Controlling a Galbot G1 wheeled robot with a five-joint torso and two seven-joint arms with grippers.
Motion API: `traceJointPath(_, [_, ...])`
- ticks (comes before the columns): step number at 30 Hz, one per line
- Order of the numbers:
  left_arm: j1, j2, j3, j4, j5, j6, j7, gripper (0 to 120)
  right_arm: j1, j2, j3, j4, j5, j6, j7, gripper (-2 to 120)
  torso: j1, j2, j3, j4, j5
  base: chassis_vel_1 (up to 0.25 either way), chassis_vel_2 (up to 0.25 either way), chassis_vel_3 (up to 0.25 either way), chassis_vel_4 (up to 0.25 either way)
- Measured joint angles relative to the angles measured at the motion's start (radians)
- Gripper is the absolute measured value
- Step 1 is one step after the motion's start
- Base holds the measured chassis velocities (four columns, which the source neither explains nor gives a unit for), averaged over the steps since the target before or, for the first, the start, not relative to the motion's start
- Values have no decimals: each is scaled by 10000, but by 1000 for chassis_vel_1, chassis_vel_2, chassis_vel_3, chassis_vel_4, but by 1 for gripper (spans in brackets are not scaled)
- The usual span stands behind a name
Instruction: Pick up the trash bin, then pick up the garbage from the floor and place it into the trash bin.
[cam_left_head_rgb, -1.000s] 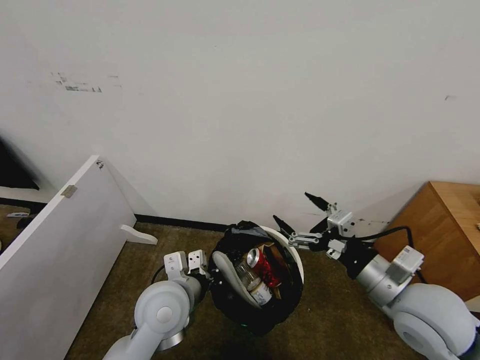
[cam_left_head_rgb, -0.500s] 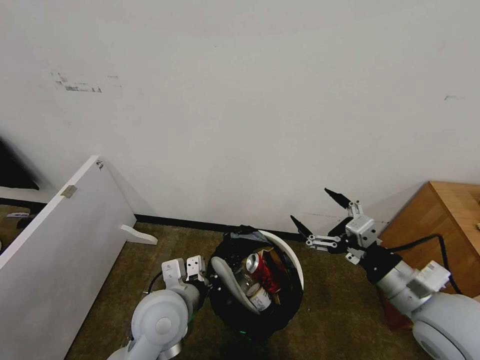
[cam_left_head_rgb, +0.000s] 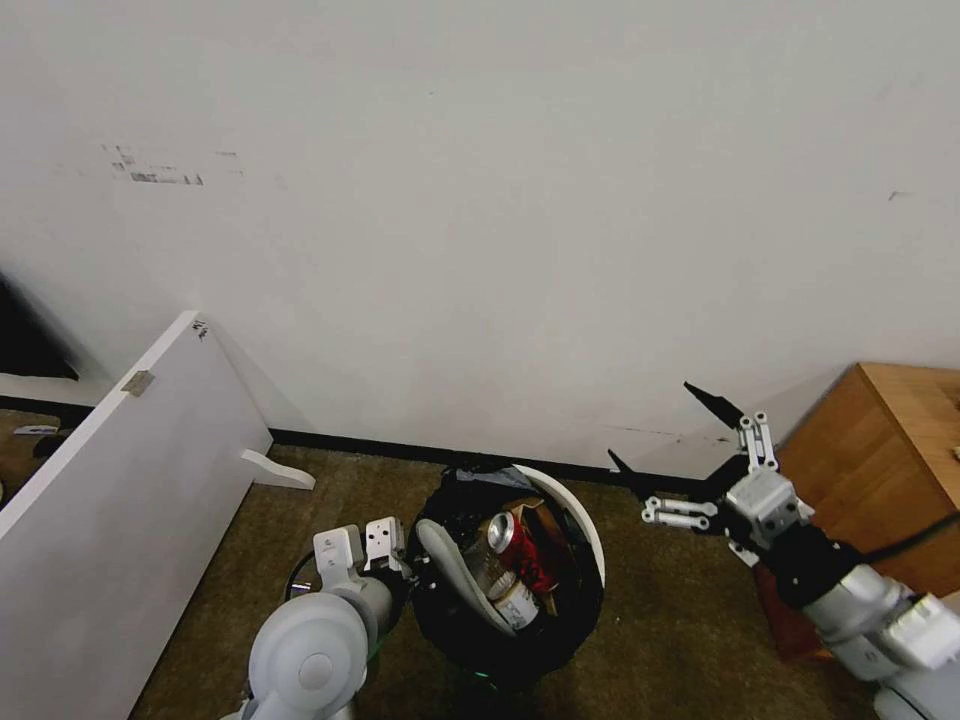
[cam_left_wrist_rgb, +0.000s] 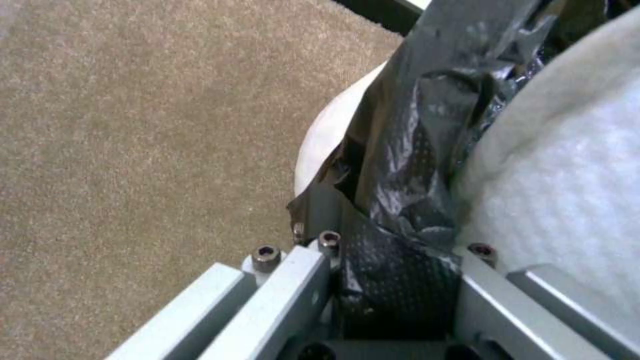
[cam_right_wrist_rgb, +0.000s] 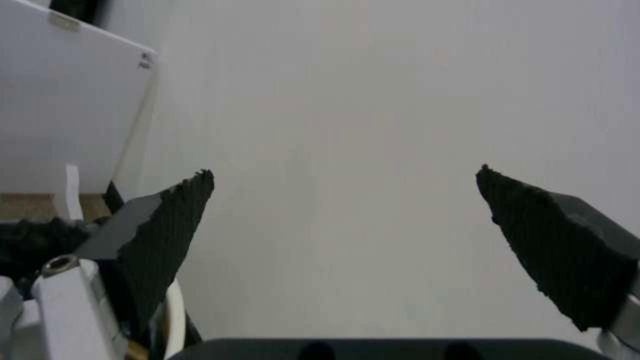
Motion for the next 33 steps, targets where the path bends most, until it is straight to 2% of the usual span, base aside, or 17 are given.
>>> traceJointPath(1, [0,0,0,0,0,0,0,0,0,0,0,0,0,0,0,100,0,0,0,0,0,0,0,0,0])
traceJointPath(4, [-82,-12,-28,-8,-16,0,-3,0,-544,551,358,169,-784,716,-334,100,0,0,0,1,0,0,0,0,0])
traceJointPath(11, [-14,-84,-17,-97,51,9,-8,0,-904,1342,494,273,-1609,1314,-373,100,0,0,1,1,0,0,0,0,0])
traceJointPath(13, [80,-25,-56,-161,69,10,-5,0,-1060,2047,557,277,-2106,1602,-266,100,0,0,1,3,0,0,0,0,0])
traceJointPath(14, [80,-25,-56,-161,69,10,-5,0,-1060,2047,557,277,-2106,1602,-266,100,0,0,1,3,0,0,0,0,0])
traceJointPath(15, [123,27,-91,-186,79,10,3,0,-1165,2569,550,280,-2320,1731,-175,100,0,0,1,0,0,0,0,0,0])
traceJointPath(16, [123,27,-91,-186,79,10,3,0,-1165,2569,550,280,-2320,1731,-175,100,0,0,1,0,0,0,0,0,0])
traceJointPath(18, [179,119,-161,-257,79,-2,31,0,-1265,3583,552,246,-2649,1963,-4,100,0,0,0,-3,0,0,0,0,0])
traceJointPath(19, [179,119,-161,-257,79,-2,31,0,-1265,3583,552,246,-2649,1963,-4,100,0,0,0,-3,0,0,0,0,0])
traceJointPath(21, [227,138,-237,-310,78,-16,58,0,-1174,4248,773,116,-2741,2194,83,100,0,0,1,-1,-1,0,0,0,0])
traceJointPath(26, [390,115,-269,-377,206,-24,141,0,-908,4826,1163,-42,-2685,2335,235,100,0,0,1,3,0,0,0,0,0])
traceJointPath(33, [412,182,-315,-440,254,-36,174,0,-560,5203,1645,-285,-2439,2339,474,100,0,0,1,3,1,0,0,0,0])
